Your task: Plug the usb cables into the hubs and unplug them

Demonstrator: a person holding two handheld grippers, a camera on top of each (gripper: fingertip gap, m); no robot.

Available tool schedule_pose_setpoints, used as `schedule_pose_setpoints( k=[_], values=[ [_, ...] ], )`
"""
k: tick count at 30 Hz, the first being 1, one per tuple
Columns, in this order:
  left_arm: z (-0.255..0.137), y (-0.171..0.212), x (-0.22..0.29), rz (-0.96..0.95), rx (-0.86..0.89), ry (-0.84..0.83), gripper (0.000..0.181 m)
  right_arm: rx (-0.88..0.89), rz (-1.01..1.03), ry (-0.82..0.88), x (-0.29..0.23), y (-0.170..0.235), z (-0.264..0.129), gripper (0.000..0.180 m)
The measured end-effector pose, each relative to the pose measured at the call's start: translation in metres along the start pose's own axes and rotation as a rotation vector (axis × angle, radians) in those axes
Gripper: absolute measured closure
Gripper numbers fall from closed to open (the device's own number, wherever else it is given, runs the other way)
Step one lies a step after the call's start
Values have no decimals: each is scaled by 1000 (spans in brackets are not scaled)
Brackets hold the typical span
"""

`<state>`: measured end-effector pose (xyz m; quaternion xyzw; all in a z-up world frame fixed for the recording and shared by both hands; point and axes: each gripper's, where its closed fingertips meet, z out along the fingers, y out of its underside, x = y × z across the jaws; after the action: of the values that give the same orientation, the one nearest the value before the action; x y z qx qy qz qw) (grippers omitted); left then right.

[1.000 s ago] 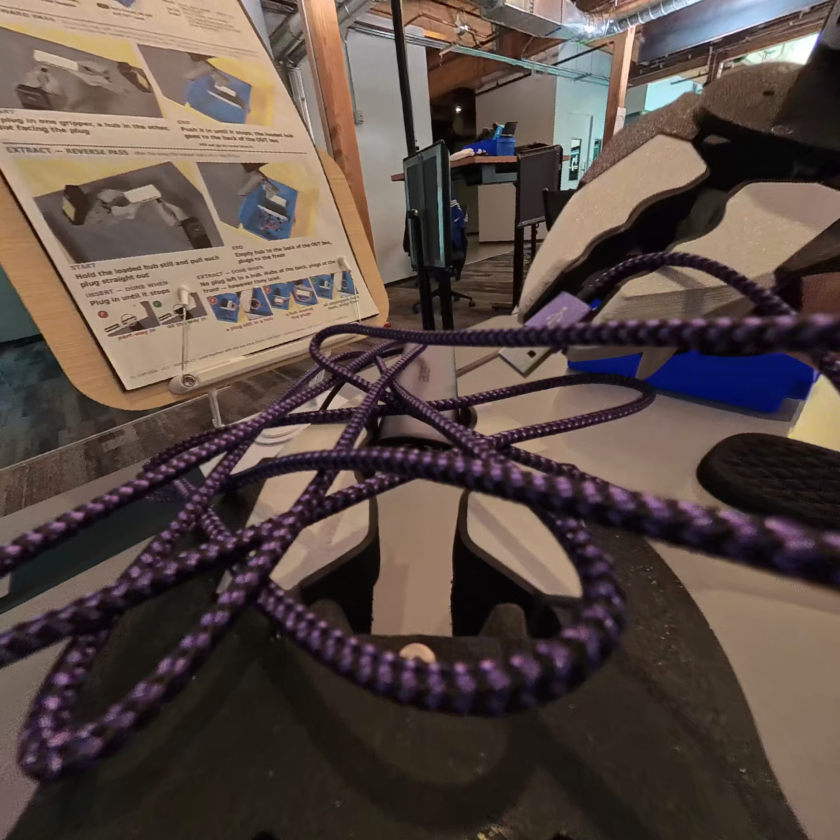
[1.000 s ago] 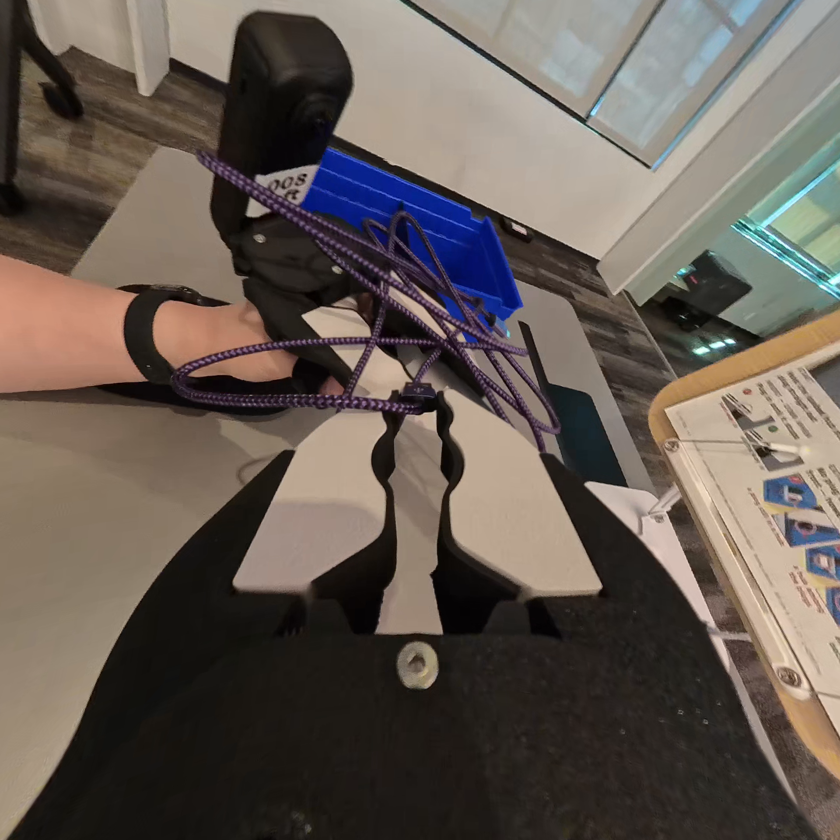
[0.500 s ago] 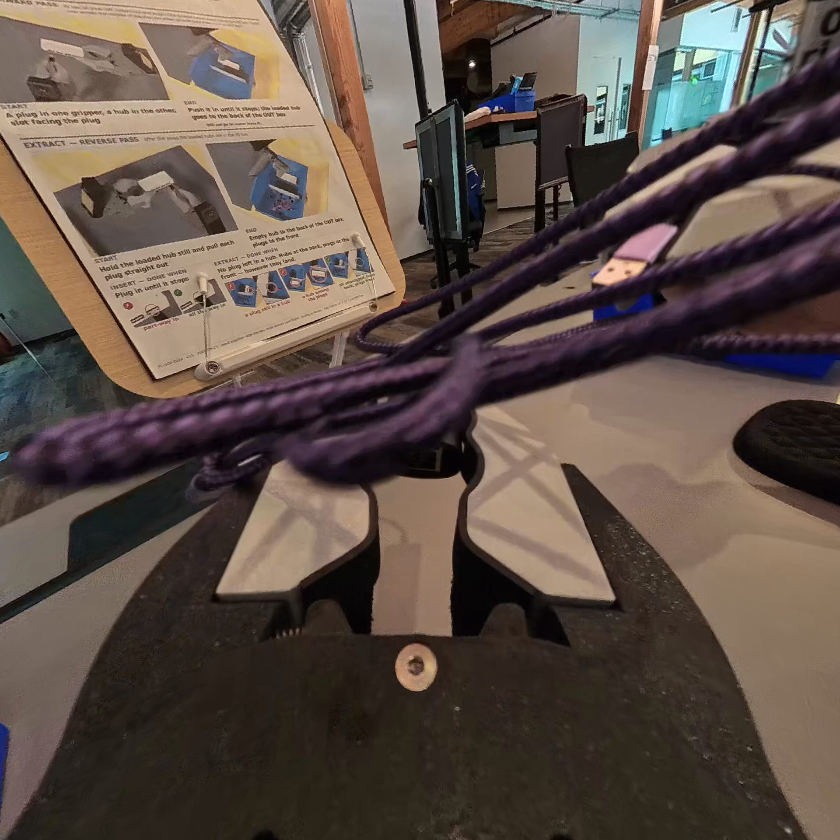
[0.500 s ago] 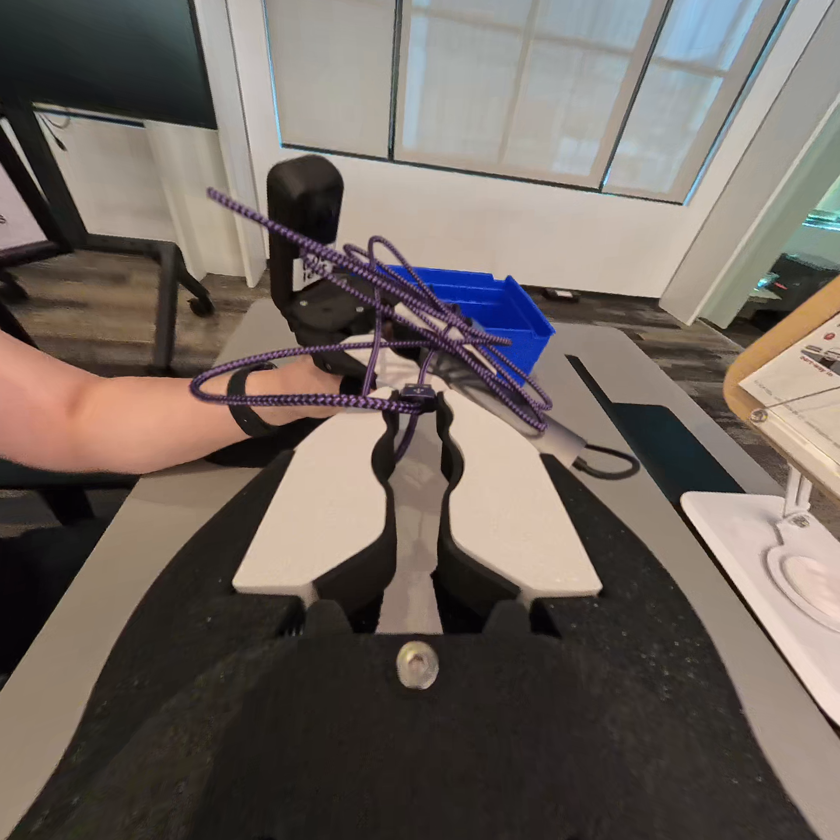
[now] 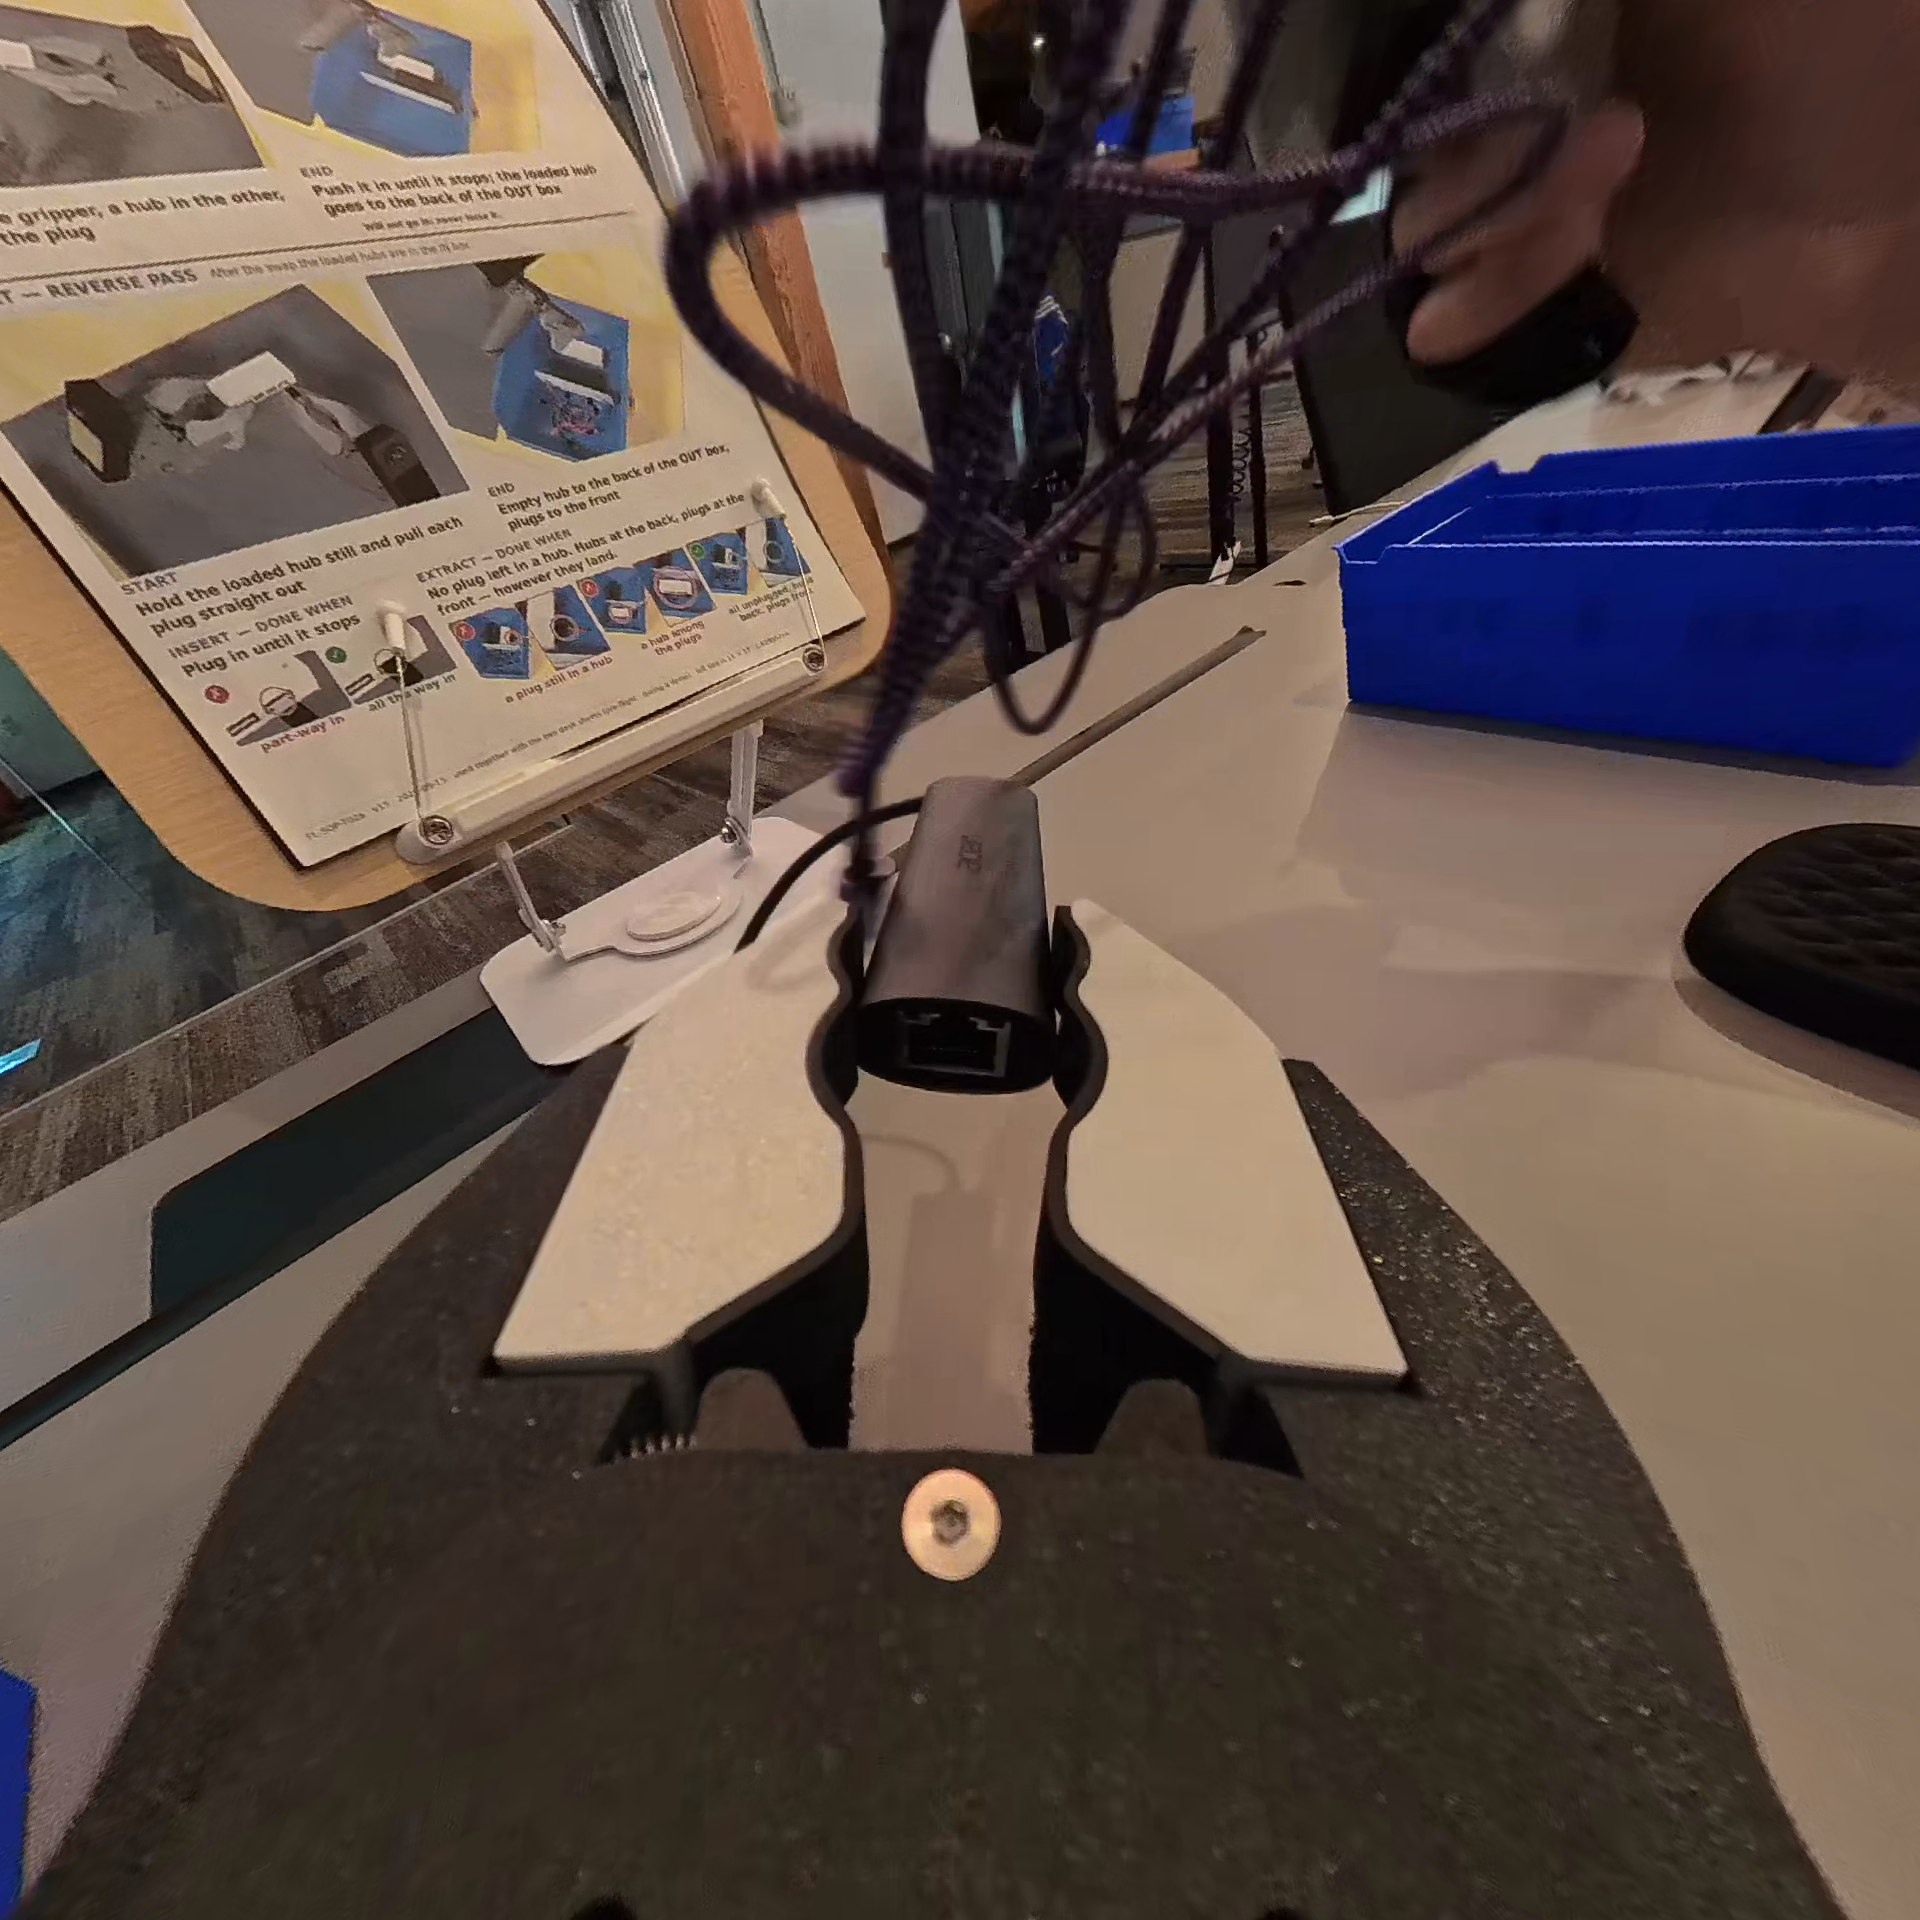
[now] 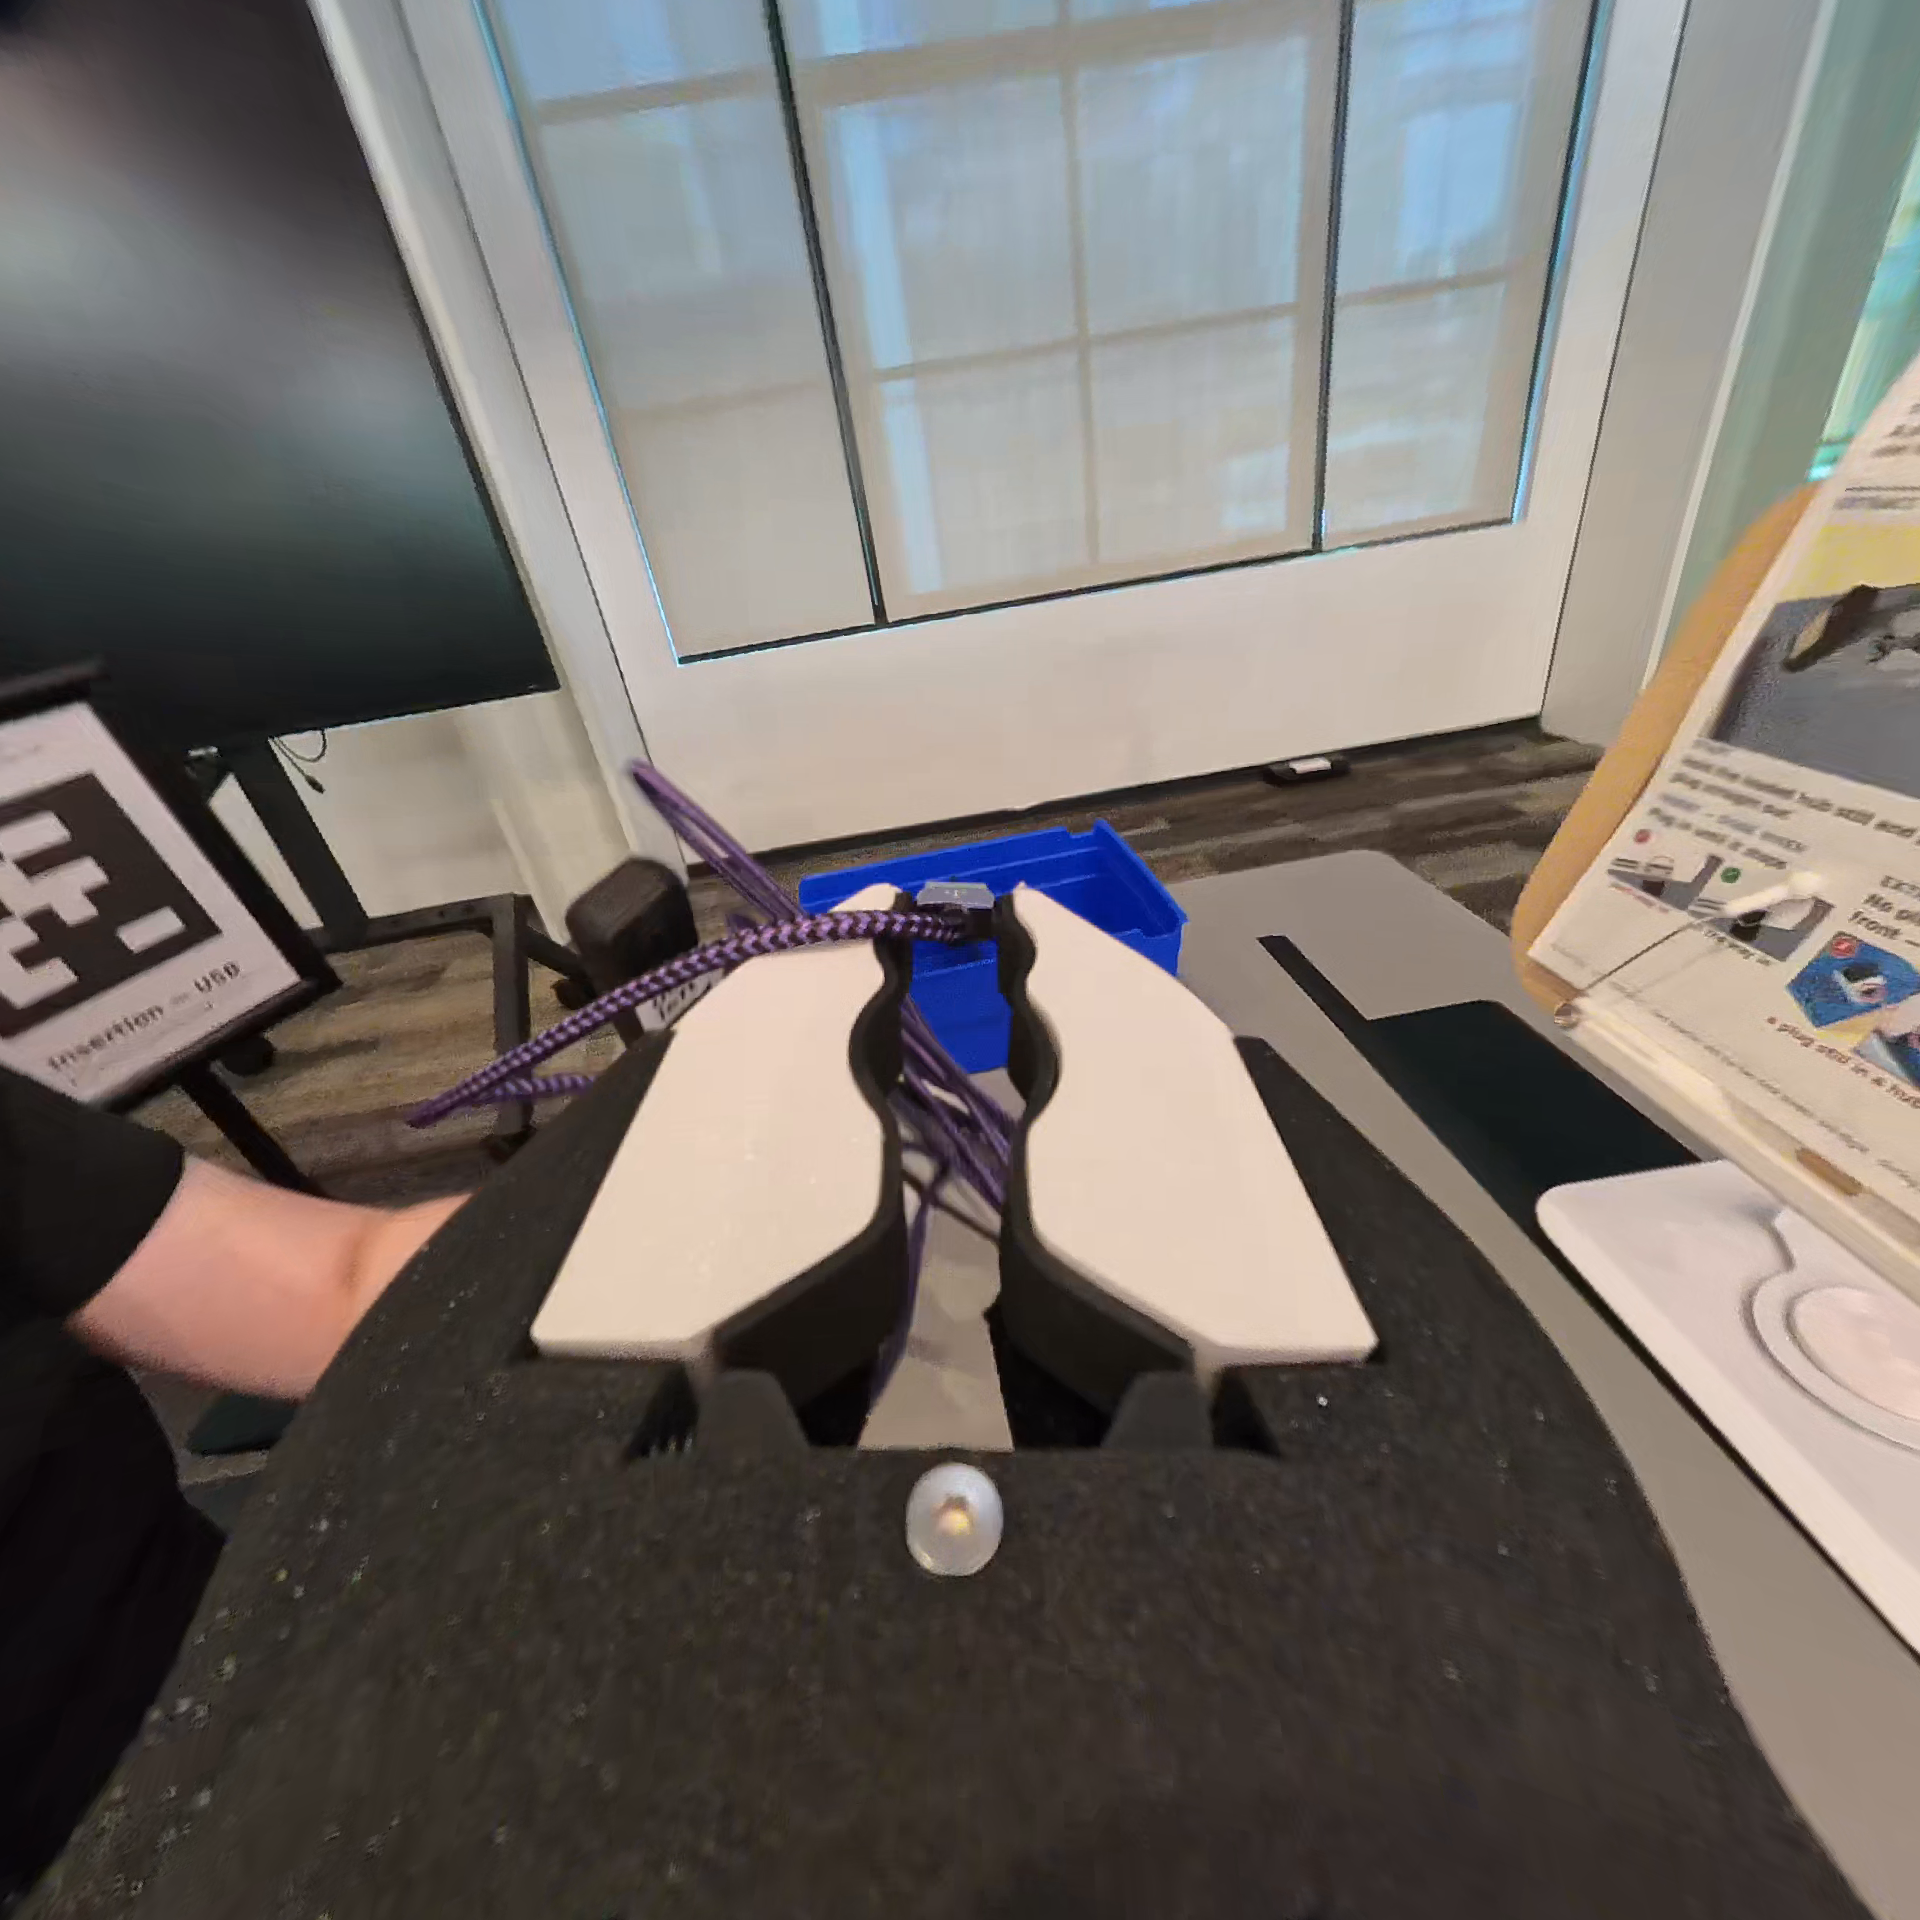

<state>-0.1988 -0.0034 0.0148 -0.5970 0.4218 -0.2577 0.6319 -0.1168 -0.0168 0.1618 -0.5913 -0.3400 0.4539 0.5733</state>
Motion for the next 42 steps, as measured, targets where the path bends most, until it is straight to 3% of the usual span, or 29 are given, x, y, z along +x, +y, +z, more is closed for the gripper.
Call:
schedule_pose_setpoints(
  k=[9,18,23,28,36,42],
  values=[
    [8,8,11,-17,-33,52,147,-137,30,161,28,-53,-10,165],
    [11,15,14,-37,-67,63,147,-149,57,305,32,-79,-68,164],
    [10,13,12,-58,-53,61,147,-175,20,446,35,-83,-133,164],
    [8,12,7,-87,-50,40,147,-290,-20,697,57,-82,-219,164],
    [4,5,3,-124,-5,42,147,-363,49,1006,80,-79,-347,164],
    [6,5,6,-120,-7,48,147,-322,123,1193,89,-60,-426,165]
  ],
)
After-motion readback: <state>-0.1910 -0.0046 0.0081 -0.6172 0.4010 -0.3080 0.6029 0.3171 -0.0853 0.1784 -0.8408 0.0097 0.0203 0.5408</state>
